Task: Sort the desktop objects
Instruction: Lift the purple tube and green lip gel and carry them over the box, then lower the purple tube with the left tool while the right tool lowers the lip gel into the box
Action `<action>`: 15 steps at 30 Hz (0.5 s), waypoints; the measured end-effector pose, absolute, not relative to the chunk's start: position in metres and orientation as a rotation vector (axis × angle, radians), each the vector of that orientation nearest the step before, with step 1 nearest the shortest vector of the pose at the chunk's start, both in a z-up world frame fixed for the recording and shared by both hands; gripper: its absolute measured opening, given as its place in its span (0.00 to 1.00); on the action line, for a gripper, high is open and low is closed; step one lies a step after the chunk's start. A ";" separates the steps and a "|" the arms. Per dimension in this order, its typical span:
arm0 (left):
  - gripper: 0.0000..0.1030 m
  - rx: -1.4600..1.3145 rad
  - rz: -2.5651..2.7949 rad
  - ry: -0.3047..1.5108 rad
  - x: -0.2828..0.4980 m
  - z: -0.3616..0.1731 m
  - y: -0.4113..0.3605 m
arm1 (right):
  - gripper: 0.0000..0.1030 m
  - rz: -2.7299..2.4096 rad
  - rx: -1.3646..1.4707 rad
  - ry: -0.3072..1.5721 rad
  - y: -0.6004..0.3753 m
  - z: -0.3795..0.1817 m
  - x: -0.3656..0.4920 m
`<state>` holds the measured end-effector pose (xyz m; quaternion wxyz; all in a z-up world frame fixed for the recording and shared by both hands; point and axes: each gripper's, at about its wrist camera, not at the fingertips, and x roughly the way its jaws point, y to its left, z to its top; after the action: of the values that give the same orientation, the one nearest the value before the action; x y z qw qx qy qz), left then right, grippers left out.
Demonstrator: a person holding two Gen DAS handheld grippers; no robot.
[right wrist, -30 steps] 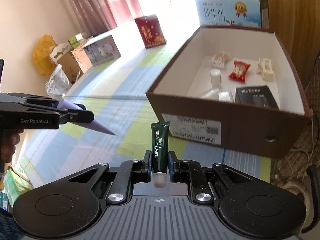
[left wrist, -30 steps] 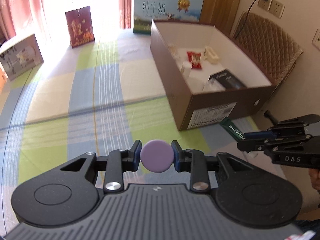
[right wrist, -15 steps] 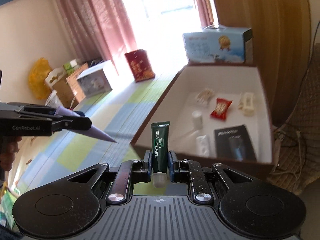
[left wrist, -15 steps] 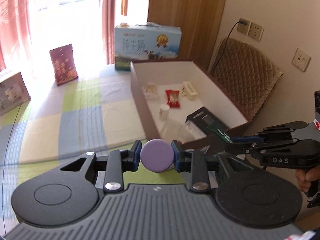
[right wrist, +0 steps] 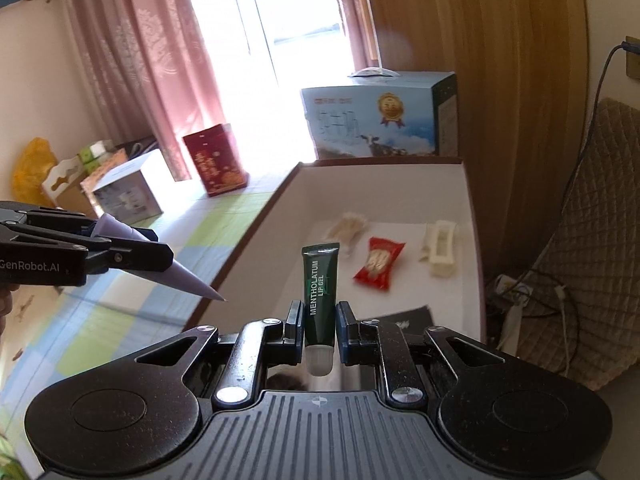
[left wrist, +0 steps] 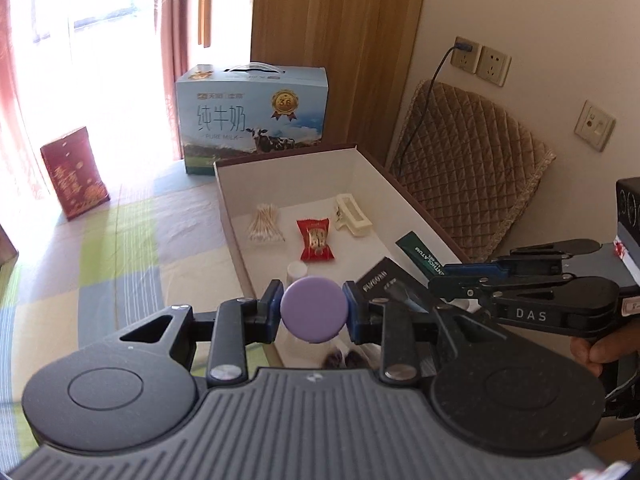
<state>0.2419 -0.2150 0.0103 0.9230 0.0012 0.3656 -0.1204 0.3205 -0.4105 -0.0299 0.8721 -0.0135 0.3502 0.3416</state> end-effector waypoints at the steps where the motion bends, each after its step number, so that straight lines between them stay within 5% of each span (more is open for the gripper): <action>1: 0.26 0.005 -0.246 0.757 0.250 0.009 -0.216 | 0.13 0.709 -0.030 0.732 -0.409 -0.031 0.327; 15: 0.26 0.069 -0.217 0.867 0.371 -0.036 -0.229 | 0.13 0.623 -0.057 0.772 -0.383 -0.057 0.420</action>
<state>0.3706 -0.2292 -0.0361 0.9013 0.0332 0.4189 -0.1051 0.4201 -0.3830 -0.0568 0.8791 -0.0272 0.3703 0.2988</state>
